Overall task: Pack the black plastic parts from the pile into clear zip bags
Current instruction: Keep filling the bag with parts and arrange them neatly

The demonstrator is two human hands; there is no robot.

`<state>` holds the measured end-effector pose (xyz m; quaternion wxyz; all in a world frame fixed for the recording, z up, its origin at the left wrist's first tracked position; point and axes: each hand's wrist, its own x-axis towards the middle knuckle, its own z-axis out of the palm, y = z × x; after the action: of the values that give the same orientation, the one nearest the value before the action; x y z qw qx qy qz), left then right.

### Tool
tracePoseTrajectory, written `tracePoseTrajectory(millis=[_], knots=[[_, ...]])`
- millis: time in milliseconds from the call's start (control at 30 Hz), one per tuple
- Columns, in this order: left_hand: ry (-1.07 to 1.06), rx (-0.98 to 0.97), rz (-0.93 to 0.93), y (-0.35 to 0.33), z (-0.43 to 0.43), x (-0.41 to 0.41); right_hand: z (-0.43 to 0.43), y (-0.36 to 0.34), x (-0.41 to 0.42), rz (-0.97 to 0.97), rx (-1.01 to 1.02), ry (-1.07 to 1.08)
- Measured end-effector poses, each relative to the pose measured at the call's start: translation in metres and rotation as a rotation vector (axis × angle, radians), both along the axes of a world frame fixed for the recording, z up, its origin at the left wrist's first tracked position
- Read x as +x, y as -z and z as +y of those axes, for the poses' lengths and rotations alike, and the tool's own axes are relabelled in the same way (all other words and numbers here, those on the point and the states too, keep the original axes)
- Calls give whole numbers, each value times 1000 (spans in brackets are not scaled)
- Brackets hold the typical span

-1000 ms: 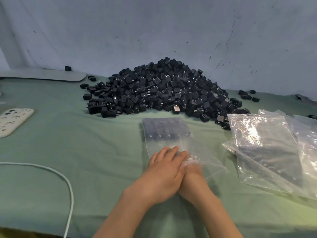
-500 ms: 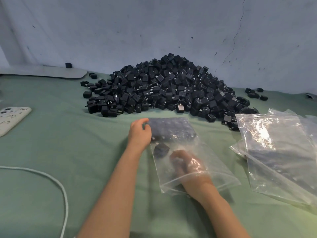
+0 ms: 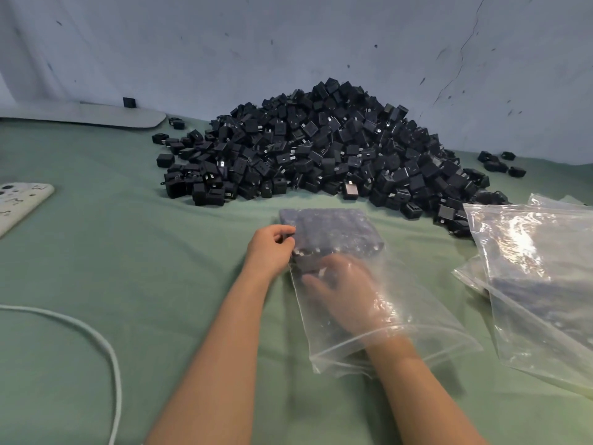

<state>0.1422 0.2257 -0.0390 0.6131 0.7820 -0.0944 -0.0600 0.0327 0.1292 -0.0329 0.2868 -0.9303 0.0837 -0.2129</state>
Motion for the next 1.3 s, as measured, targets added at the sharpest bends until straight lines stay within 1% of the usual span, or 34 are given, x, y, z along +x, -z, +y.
tracePoseTrajectory(millis=[133, 300, 533, 833, 933, 1000, 1100, 1133, 1200, 1267, 1300], knots=[[-3, -11, 10, 0, 0, 0, -2, 7, 5, 45, 5, 37], [-4, -34, 14, -1, 1, -1, -3, 11, 10, 119, -50, 86], [-13, -46, 20, -3, 2, -2, -2, 11, 12, 105, -76, 132], [13, 12, 16, -7, 5, -7, -3, 16, 9, 64, -60, 128], [70, 131, -35, -7, 7, -9, -1, 7, 5, 81, -27, 60], [81, 193, -82, -8, 8, -10, 4, -2, -4, 123, -87, -5], [85, 220, -85, -9, 8, -12, 8, -10, -37, 300, -204, -8], [82, 228, -78, -10, 8, -12, 8, -10, -55, 366, -195, -60], [65, 240, -66, -10, 8, -13, 8, -20, -95, 440, -213, -240], [47, 239, -55, -10, 7, -14, 3, -42, -129, 433, -229, -371], [40, 237, -49, -10, 7, -14, 2, -58, -140, 379, -232, -404]])
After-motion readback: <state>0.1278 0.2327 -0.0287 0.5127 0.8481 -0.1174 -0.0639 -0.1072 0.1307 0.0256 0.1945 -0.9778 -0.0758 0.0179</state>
